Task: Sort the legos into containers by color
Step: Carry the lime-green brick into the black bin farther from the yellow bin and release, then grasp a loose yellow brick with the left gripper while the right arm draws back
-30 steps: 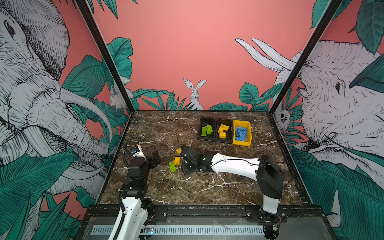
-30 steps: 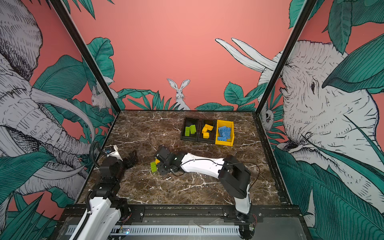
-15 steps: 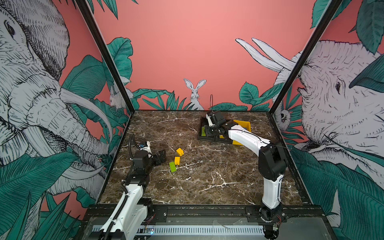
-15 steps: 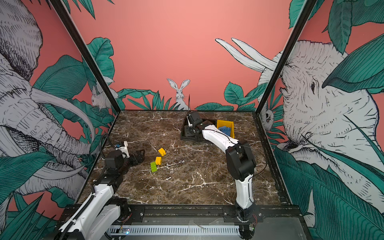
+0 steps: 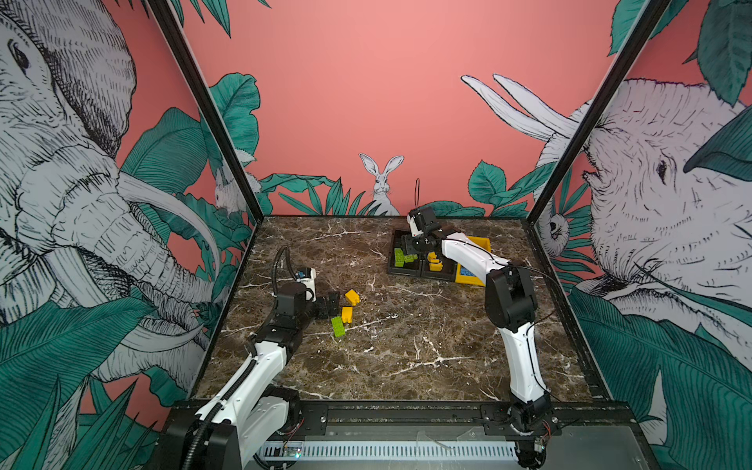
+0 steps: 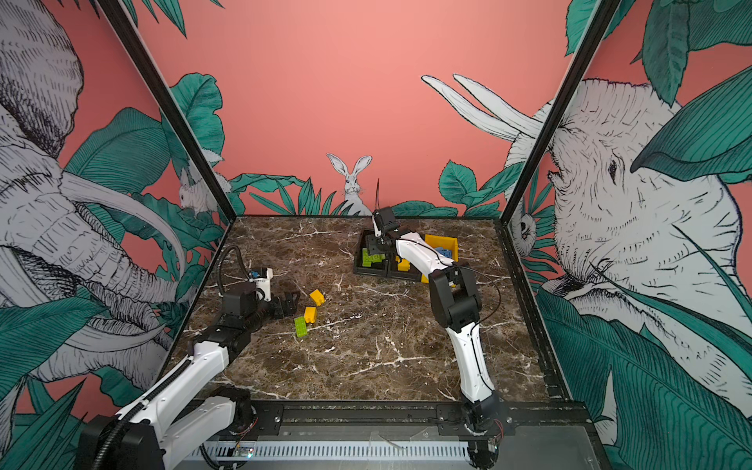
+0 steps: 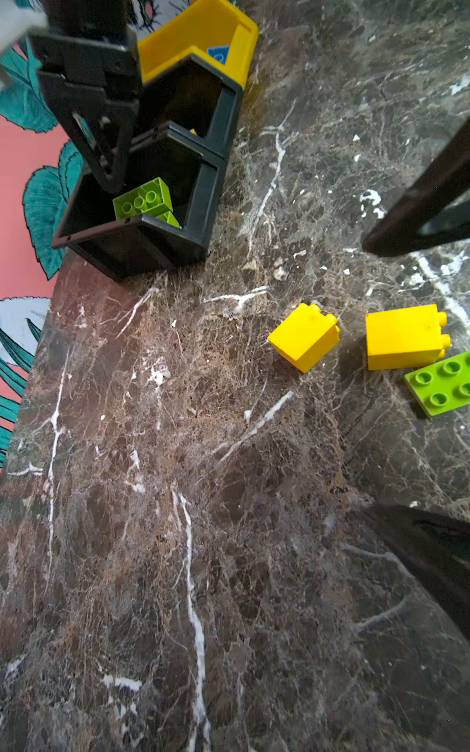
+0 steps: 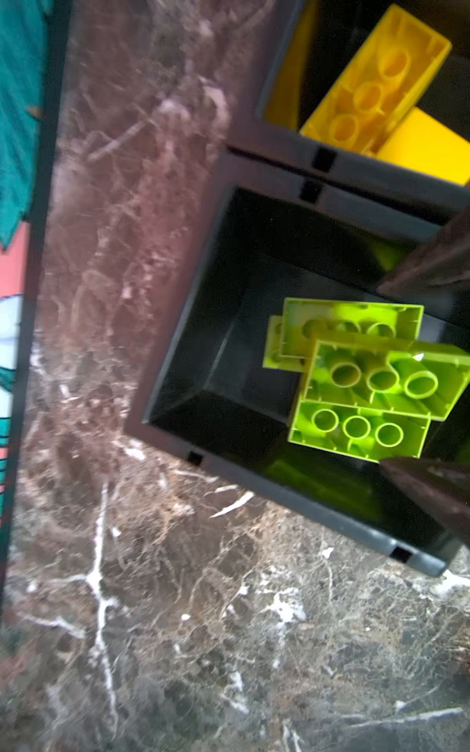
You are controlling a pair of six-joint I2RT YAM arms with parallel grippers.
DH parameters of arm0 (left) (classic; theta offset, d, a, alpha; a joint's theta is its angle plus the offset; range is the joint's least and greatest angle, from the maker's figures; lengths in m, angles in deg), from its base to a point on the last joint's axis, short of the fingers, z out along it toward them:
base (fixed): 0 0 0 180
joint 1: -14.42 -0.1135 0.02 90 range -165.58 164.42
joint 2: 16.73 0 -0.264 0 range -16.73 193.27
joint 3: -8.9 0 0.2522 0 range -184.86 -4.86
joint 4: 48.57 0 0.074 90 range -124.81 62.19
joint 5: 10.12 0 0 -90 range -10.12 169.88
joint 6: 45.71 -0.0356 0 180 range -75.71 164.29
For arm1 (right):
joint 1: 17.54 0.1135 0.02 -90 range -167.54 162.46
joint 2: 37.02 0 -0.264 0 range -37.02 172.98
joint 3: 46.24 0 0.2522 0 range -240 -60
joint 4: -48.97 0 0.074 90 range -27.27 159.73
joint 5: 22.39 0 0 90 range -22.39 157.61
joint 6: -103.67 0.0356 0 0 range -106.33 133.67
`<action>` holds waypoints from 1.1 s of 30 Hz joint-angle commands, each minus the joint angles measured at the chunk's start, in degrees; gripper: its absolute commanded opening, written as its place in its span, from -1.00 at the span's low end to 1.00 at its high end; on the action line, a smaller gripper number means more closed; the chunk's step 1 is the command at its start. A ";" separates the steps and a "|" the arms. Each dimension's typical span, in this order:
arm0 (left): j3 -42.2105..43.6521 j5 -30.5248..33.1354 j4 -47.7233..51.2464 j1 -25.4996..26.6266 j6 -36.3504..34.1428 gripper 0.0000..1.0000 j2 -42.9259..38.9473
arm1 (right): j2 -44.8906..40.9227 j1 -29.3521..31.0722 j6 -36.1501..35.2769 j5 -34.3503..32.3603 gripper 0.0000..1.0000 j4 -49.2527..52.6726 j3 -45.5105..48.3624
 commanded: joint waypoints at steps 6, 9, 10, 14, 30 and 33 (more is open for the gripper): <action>-8.61 9.52 14.53 9.06 -4.43 0.85 1.18 | -19.85 -0.49 -0.70 4.82 0.46 -6.58 14.93; -8.33 9.56 16.41 12.56 -2.99 0.83 2.26 | -33.74 -0.97 0.21 4.67 0.50 -13.14 31.18; -8.63 9.89 17.27 13.77 -2.53 0.82 2.95 | -39.35 -1.38 0.79 4.48 0.51 -15.52 37.32; -10.63 12.07 19.26 18.40 -2.42 0.80 7.84 | -58.21 -2.97 1.40 2.01 0.55 -22.63 58.80; -16.26 16.27 21.02 21.46 -1.82 0.42 24.66 | -101.62 -3.78 -2.12 -13.90 0.78 -14.72 85.73; -16.82 17.19 21.11 21.51 -1.77 0.39 26.21 | -104.89 -3.75 -1.18 -14.07 0.79 -12.35 87.24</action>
